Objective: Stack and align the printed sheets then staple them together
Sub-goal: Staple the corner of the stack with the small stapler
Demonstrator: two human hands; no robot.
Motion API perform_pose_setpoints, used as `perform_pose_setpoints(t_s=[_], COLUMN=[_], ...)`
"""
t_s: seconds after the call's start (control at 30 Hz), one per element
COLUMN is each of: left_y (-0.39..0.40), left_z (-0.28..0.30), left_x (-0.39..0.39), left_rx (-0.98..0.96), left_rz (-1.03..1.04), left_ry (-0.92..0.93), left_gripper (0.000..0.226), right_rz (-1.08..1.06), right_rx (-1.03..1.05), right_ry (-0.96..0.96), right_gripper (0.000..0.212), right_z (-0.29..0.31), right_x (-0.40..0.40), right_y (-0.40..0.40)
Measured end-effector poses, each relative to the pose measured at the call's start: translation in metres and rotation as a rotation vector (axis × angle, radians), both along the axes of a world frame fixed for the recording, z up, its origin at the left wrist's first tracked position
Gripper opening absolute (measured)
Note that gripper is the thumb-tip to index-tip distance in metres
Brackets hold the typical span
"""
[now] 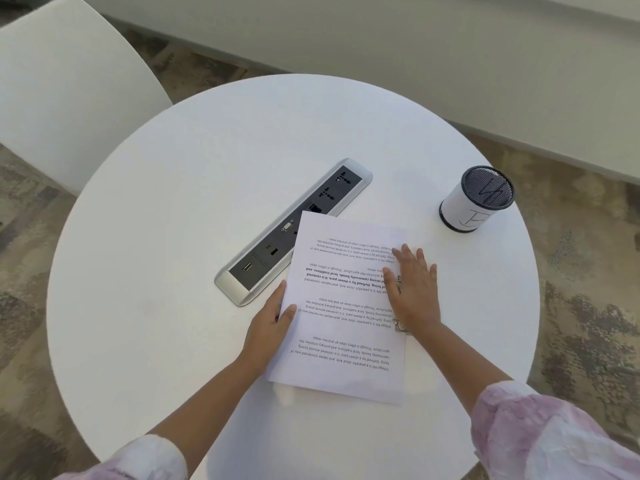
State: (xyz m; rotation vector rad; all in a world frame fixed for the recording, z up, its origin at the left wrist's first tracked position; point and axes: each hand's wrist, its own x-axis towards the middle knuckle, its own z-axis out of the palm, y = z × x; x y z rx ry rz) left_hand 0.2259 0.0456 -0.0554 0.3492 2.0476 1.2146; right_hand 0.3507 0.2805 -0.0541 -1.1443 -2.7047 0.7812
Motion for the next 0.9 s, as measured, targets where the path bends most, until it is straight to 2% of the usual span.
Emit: perform_pose_setpoints(t_s=[0.3, 0.37, 0.47, 0.53, 0.6, 0.73, 0.9], left_y=[0.002, 0.001, -0.002, -0.005, -0.01, -0.018, -0.019], left_z=[0.013, 0.017, 0.023, 0.028, 0.033, 0.035, 0.033], left_x=[0.001, 0.0, -0.003, -0.007, -0.01, -0.015, -0.016], left_rx=[0.035, 0.051, 0.07, 0.098, 0.12, 0.053, 0.025], left_rz=[-0.002, -0.015, -0.018, -0.038, -0.035, 0.004, -0.007], left_ry=[-0.032, -0.029, -0.063, -0.125, -0.192, -0.247, -0.232], left_gripper=[0.049, 0.047, 0.045, 0.043, 0.04, 0.045, 0.043], right_rz=[0.01, 0.002, -0.11, -0.239, -0.356, -0.447, -0.498], right_rx=[0.117, 0.089, -0.065, -0.118, -0.164, -0.338, -0.369], right_ry=[-0.261, -0.286, -0.147, -0.004, 0.058, 0.072, 0.023], right_gripper=[0.062, 0.065, 0.063, 0.058, 0.051, 0.042, 0.034], right_z=[0.011, 0.015, 0.027, 0.034, 0.038, 0.038, 0.034], right_x=[-0.007, -0.011, -0.015, -0.009, 0.004, 0.032, 0.041], right_y=[-0.003, -0.005, -0.006, -0.003, -0.003, -0.015, -0.028])
